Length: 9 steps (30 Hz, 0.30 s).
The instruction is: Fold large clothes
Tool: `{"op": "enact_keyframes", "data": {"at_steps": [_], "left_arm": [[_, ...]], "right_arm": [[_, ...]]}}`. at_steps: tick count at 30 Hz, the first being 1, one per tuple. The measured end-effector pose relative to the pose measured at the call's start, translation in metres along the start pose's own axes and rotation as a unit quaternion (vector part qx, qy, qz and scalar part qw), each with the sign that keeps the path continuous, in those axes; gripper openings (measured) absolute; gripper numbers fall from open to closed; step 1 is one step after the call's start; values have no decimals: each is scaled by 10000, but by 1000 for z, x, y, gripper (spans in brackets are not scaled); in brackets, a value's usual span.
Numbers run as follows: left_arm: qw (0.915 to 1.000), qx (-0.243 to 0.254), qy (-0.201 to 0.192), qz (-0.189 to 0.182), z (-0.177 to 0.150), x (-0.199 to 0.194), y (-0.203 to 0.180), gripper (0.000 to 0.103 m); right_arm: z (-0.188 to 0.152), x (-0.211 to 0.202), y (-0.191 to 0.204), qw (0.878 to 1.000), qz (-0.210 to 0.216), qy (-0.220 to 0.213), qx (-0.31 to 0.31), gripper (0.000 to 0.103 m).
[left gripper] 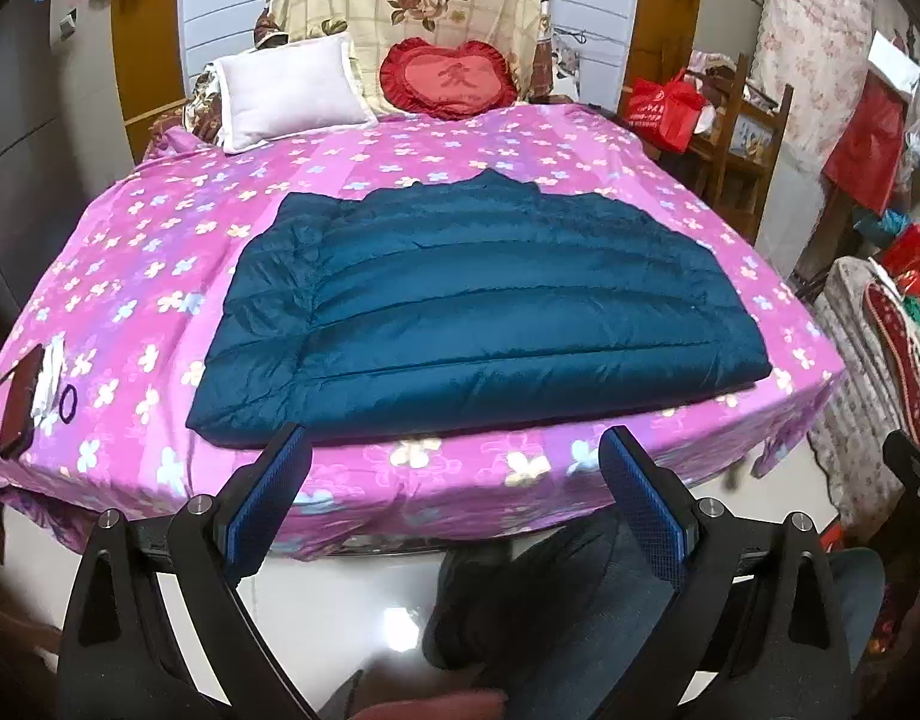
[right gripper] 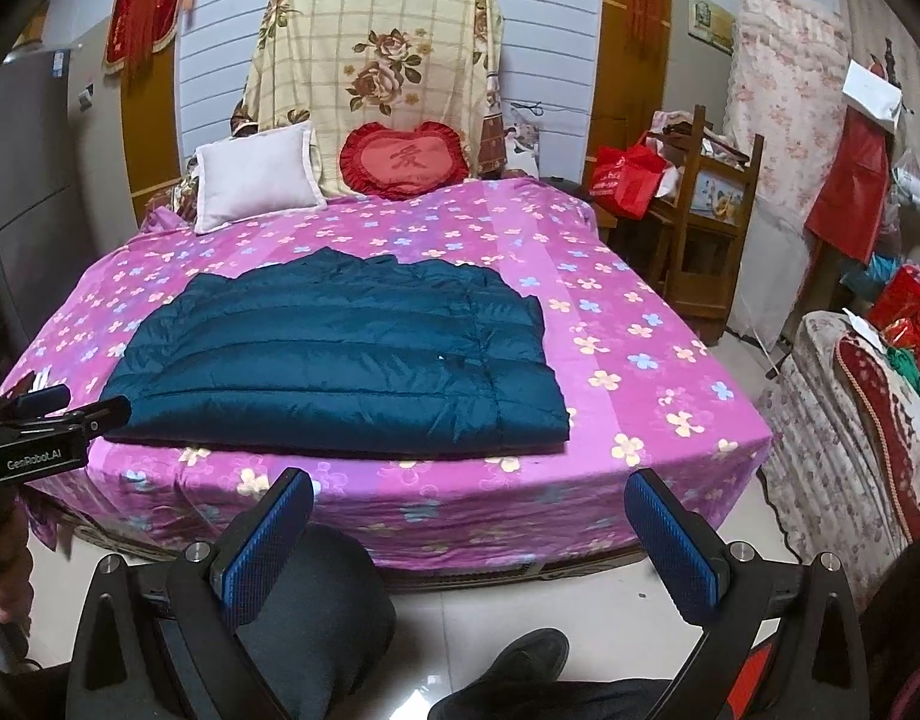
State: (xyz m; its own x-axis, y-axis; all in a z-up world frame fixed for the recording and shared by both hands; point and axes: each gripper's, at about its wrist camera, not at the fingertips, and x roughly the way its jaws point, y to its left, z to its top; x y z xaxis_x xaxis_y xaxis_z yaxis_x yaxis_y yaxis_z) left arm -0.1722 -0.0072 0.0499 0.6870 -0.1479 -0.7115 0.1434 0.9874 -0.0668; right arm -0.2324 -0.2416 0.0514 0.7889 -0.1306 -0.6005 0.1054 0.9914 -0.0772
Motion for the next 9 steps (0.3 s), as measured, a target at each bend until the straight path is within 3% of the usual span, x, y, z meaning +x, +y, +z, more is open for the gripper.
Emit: {"op": "enact_keyframes", "data": {"at_steps": [9], "left_arm": [[10000, -6, -54, 15, -2, -4, 0, 97]], "right_arm": [[-2, -5, -2, 10000, -6, -27, 10, 103]]}}
